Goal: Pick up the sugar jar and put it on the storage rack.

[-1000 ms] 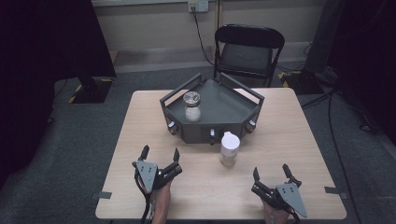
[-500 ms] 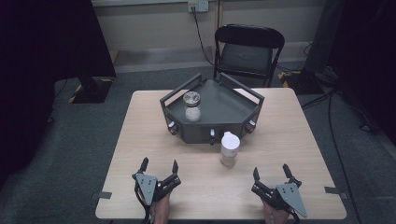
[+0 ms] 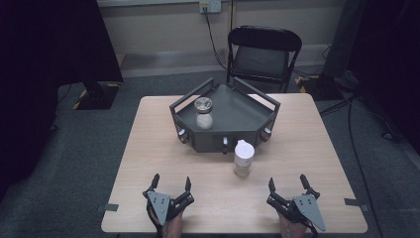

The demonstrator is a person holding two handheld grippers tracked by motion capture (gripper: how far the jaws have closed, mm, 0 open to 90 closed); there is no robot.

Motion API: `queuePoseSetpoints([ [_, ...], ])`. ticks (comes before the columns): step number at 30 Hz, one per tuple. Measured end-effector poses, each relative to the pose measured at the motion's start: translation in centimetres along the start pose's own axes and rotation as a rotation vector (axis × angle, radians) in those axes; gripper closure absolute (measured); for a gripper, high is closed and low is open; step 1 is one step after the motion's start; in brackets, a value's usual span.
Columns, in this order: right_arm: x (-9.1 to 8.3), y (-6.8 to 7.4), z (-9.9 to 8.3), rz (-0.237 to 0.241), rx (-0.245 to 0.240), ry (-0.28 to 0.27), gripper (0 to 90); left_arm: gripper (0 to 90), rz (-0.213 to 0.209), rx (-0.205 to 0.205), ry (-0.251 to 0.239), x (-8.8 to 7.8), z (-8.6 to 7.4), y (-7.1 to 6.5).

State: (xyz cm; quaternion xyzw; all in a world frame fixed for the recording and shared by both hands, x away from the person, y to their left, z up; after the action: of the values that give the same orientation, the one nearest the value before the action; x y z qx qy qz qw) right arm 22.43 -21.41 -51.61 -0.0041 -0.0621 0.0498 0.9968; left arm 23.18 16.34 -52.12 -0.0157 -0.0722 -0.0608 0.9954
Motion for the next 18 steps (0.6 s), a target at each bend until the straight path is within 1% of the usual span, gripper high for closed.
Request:
queuePoseSetpoints([
  [2,0.00,0.01,0.00,-0.001,0.001,0.000,1.5,0.0,0.005,0.008,0.003,0.04,0.01,-0.05],
  [3,0.00,0.01,0.00,-0.001,0.000,0.000,1.5,0.0,0.017,0.029,0.021,0.33,0.10,-0.23],
  [4,0.00,0.01,0.00,-0.002,0.001,0.001,1.5,0.0,0.017,0.029,0.021,0.33,0.10,-0.23],
  [5,0.00,0.00,0.00,-0.002,0.002,0.001,1.5,0.3,0.010,0.021,0.039,0.58,0.20,-0.18],
  [7,0.00,-0.01,-0.01,0.000,0.001,0.000,1.5,1.0,0.018,0.022,0.034,0.53,0.15,-0.24],
  [8,0.00,-0.01,-0.01,0.000,0.001,0.000,1.5,1.0,0.034,0.022,0.029,0.45,0.13,-0.34],
  [9,-0.01,-0.02,-0.01,0.001,0.001,0.000,1.5,0.1,0.042,0.023,0.029,0.43,0.13,-0.39],
  [18,0.00,0.00,0.00,-0.002,0.001,0.001,1.5,0.3,0.049,0.024,0.030,0.43,0.13,-0.45],
])
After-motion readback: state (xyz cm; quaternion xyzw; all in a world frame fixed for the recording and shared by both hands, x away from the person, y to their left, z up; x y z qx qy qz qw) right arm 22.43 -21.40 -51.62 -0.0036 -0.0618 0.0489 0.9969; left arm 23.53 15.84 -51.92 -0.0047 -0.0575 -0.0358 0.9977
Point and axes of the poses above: each handheld gripper's, and its own axes: x roughly forward along the jaws, z roughly out of its top, y roughly to its left, the point moved 9 cm from there along x, roughly forward along the jaws, and after that the axes turned 5 degrees about -y, right-handed, at the moved point
